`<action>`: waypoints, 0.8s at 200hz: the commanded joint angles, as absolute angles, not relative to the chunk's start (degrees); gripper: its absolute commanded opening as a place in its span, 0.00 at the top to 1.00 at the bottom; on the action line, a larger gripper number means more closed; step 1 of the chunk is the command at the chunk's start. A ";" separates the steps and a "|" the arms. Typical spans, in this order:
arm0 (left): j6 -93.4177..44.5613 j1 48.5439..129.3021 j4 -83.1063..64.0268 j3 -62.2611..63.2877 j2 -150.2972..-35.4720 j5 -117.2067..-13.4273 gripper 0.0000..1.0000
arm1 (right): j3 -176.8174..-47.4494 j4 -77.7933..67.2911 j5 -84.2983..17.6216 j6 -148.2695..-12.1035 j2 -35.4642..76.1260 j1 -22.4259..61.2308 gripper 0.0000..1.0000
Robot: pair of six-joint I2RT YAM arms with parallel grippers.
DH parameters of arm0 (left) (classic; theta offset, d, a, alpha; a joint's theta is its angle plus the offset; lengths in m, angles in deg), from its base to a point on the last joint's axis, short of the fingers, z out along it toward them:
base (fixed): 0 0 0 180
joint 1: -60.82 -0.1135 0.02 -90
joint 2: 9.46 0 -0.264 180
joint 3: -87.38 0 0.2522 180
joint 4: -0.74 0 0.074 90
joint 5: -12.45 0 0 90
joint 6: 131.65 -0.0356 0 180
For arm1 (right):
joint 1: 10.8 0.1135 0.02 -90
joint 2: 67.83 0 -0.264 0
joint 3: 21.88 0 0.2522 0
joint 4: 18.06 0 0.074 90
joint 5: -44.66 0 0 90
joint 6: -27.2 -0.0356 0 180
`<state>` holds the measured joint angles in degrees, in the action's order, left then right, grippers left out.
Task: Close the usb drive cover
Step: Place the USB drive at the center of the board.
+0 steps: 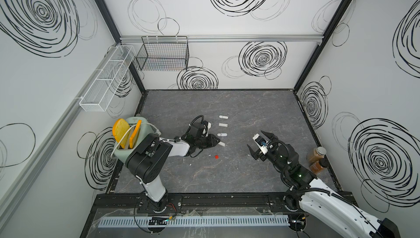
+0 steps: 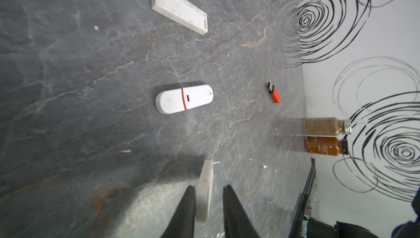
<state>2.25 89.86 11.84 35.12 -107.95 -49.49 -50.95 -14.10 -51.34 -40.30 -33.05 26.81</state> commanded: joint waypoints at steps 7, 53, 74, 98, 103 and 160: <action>1.53 90.44 11.65 33.77 -109.22 -49.99 0.69 | -50.27 -16.05 -51.22 -39.95 -33.77 26.60 0.01; 0.64 90.28 9.91 32.78 -110.03 -50.50 0.66 | -50.16 -15.76 -51.33 -39.86 -33.97 26.61 0.01; 0.67 90.09 9.81 33.09 -109.67 -50.38 0.64 | -50.11 -16.04 -51.40 -39.88 -34.01 26.63 0.01; -0.66 89.77 9.13 33.28 -108.07 -51.25 0.64 | -50.12 -15.52 -51.36 -39.93 -33.93 26.61 0.01; -0.89 89.60 9.05 33.36 -107.70 -51.27 0.64 | -49.98 -15.44 -51.37 -39.87 -34.03 26.60 0.01; -10.44 87.48 4.61 32.13 -100.79 -54.79 0.48 | -50.04 -16.11 -50.88 -39.96 -33.87 26.57 0.01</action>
